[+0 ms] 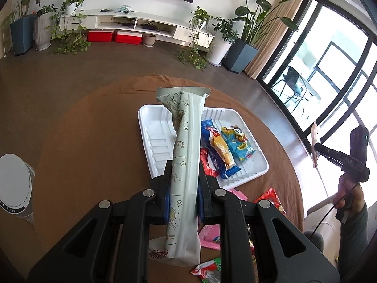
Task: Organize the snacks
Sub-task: 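Lift both held packets and carry them over the white tray, then lower both packets into the white tray and open both tools, then withdraw both tools from the tray back over the remaining snacks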
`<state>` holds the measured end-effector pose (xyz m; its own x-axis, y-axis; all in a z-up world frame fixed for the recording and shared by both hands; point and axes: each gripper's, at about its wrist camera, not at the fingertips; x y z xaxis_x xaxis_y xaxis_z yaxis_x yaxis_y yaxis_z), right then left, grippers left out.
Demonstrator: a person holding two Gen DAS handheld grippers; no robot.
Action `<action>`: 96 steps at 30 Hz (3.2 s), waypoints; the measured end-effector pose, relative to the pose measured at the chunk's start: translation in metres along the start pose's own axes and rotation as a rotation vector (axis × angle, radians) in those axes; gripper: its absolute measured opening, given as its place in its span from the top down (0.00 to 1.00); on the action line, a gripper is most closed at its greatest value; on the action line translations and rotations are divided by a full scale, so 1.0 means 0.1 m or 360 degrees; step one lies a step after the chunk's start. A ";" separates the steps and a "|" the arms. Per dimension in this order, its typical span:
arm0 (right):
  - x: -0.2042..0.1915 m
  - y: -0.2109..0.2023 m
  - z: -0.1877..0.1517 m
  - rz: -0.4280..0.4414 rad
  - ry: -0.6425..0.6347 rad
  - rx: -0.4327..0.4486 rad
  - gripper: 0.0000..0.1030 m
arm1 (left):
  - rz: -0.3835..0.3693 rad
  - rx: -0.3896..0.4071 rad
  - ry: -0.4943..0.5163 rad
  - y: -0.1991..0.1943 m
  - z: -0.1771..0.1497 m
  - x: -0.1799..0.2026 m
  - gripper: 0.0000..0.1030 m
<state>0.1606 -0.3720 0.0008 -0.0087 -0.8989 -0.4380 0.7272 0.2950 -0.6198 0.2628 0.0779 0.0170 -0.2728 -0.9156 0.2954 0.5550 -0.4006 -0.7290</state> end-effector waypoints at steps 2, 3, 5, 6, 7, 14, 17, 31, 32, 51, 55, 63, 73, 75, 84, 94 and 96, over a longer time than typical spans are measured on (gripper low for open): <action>-0.14 0.15 0.13 0.0020 -0.0055 -0.0019 0.76 | -0.0021 -0.0006 0.0005 0.08 0.10 0.05 0.86; -0.23 0.24 0.19 0.0036 -0.0085 -0.0033 0.76 | -0.0028 -0.0010 0.0009 0.12 0.13 0.07 0.86; -0.39 0.42 0.30 0.0064 -0.0140 -0.0066 0.76 | -0.0043 -0.0019 0.0011 0.22 0.22 0.10 0.86; -0.47 0.52 0.34 0.0074 -0.0165 -0.0085 0.76 | -0.0052 -0.0023 0.0008 0.26 0.26 0.12 0.86; -0.52 0.59 0.37 0.0084 -0.0182 -0.0099 0.76 | -0.0059 -0.0029 0.0003 0.31 0.28 0.12 0.86; -0.87 1.26 0.43 0.0138 -0.0276 -0.0295 0.76 | -0.0087 -0.0095 -0.0054 0.69 0.37 0.10 0.86; -0.92 1.48 0.36 0.0121 -0.0290 -0.0368 0.76 | -0.0093 -0.0118 -0.0071 0.83 0.34 0.10 0.86; -0.86 2.06 0.19 -0.0010 -0.0309 -0.0545 0.76 | -0.0065 -0.0195 -0.0112 1.31 0.30 0.01 0.85; -0.86 2.09 0.17 -0.0020 -0.0314 -0.0551 0.76 | -0.0062 -0.0191 -0.0117 1.33 0.30 0.00 0.85; -0.88 2.20 0.09 -0.0023 -0.0308 -0.0565 0.72 | 0.0001 -0.0199 -0.0107 1.48 0.24 0.05 0.71; -0.88 2.19 0.09 -0.0027 -0.0319 -0.0565 0.67 | 0.0006 -0.0186 -0.0098 1.50 0.25 0.06 0.42; -0.88 2.12 0.08 -0.0032 -0.0340 -0.0538 0.53 | 0.0008 -0.0171 -0.0083 1.44 0.23 0.07 0.39; -0.93 1.64 0.20 0.0037 -0.0272 -0.0364 0.16 | 0.0027 -0.0016 -0.0023 0.89 0.14 0.22 0.00; -0.94 1.45 0.21 0.0065 -0.0259 -0.0291 0.10 | 0.0042 0.0019 -0.0011 0.73 0.10 0.26 0.00; -0.75 0.55 -0.03 0.0319 -0.0036 0.0014 0.00 | 0.0133 0.0141 0.0165 0.11 -0.49 0.53 0.00; -0.57 0.03 -0.84 0.0412 0.0033 0.0005 0.00 | 0.0182 0.0076 0.0100 -0.17 -1.40 0.64 0.00; -0.51 -0.05 -1.01 0.0417 0.0104 -0.0019 0.00 | 0.0163 0.0059 0.0042 -0.20 -1.51 0.62 0.00</action>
<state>0.0881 -0.2951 -0.0398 0.1341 -0.7688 -0.6253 0.7025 0.5188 -0.4871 0.1159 0.0348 -0.0436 -0.2333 -0.9508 0.2039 0.6095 -0.3063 -0.7312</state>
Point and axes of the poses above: each gripper's, at about its wrist camera, not at the fingertips, and y roughly the way its jaws point, x to its right, z to its top, and after that the axes turned 5 degrees about z, right-handed
